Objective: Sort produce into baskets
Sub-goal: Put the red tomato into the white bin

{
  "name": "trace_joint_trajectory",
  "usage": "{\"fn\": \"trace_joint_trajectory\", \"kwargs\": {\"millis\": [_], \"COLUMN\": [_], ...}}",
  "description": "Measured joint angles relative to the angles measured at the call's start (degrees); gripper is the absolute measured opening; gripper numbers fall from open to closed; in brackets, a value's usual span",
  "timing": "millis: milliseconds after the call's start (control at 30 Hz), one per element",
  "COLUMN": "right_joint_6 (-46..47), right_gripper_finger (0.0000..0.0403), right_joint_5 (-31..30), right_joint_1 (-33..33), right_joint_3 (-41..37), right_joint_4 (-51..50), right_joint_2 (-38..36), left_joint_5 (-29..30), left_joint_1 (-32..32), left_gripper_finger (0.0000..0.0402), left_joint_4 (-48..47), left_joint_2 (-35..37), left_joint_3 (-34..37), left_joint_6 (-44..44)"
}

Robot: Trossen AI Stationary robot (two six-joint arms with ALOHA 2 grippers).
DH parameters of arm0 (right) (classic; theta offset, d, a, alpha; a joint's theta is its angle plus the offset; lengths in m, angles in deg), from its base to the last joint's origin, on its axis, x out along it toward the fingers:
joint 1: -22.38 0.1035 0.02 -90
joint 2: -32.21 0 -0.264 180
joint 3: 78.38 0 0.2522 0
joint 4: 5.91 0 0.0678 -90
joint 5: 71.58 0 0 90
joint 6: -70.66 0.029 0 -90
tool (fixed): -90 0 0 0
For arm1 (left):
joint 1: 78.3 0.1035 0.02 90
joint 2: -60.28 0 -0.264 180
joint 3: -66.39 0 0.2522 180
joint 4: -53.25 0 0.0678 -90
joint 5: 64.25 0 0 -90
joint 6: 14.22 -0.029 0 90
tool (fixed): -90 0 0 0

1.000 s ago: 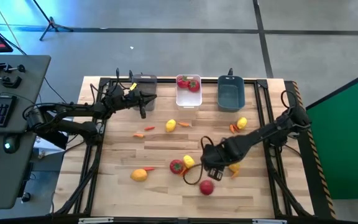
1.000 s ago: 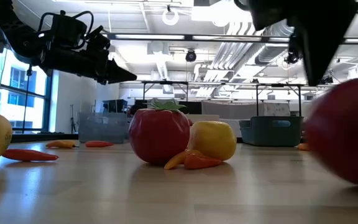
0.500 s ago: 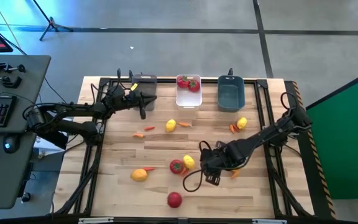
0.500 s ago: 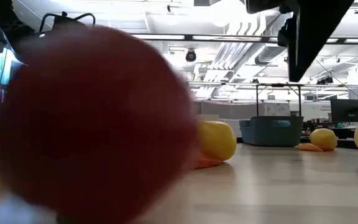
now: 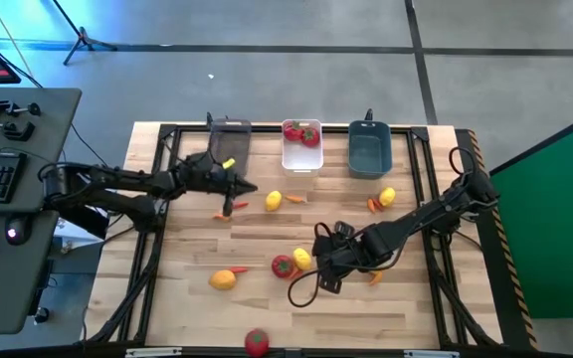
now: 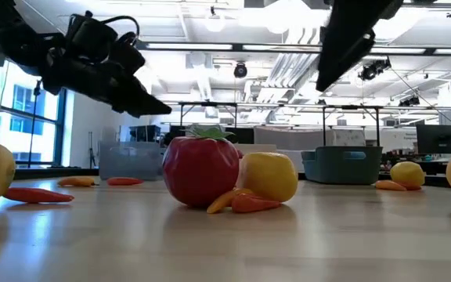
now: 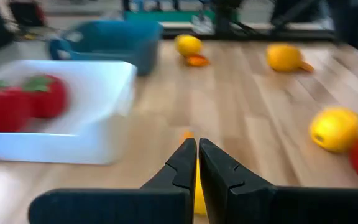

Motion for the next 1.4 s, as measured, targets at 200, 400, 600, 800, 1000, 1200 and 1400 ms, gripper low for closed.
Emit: {"fn": "trace_joint_trajectory", "kwargs": {"millis": [200, 400, 600, 800, 1000, 1200, 1400], "right_joint_6": [-0.3, -3.5, -6.4, -7.9, -9.9, -11.9, -19.0], "right_gripper_finger": [0.0238, 0.0238, 0.0238, 0.0238, 0.0238, 0.0238, 0.0238], "right_joint_5": [-1.1, -1.0, -1.0, -1.0, -1.0, -1.0, 3.5], "right_joint_1": [0.0, -0.6, -2.3, -3.3, -3.3, -3.3, -3.3], "right_joint_3": [0.0, 0.0, 0.0, 0.0, 0.0, 0.0, 0.0], "right_joint_4": [1.7, 1.7, 1.7, 1.6, 1.7, 1.9, 6.0], "right_joint_2": [0.0, 0.0, 0.0, 0.0, 0.0, 0.0, 0.0], "left_joint_5": [4.1, 9.3, 10.0, 10.0, 9.4, 9.6, 16.1], "left_joint_1": [-6.3, -9.6, -11.5, -13.0, -14.7, -20.8, -30.0], "left_gripper_finger": [0.0005, 0.0005, 0.0005, 0.0005, 0.0005, 0.0005, 0.0005], "left_joint_4": [-5.2, -9.2, -13.1, -13.9, -15.3, -20.2, -25.4], "left_joint_2": [0.0, 0.8, 3.2, 6.3, 8.0, 8.9, 9.1], "left_joint_3": [0.0, 0.0, 0.0, 0.0, 0.0, -1.2, -5.0], "left_joint_6": [-3.0, -3.0, 0.2, 0.8, 2.2, 2.7, 6.5]}}
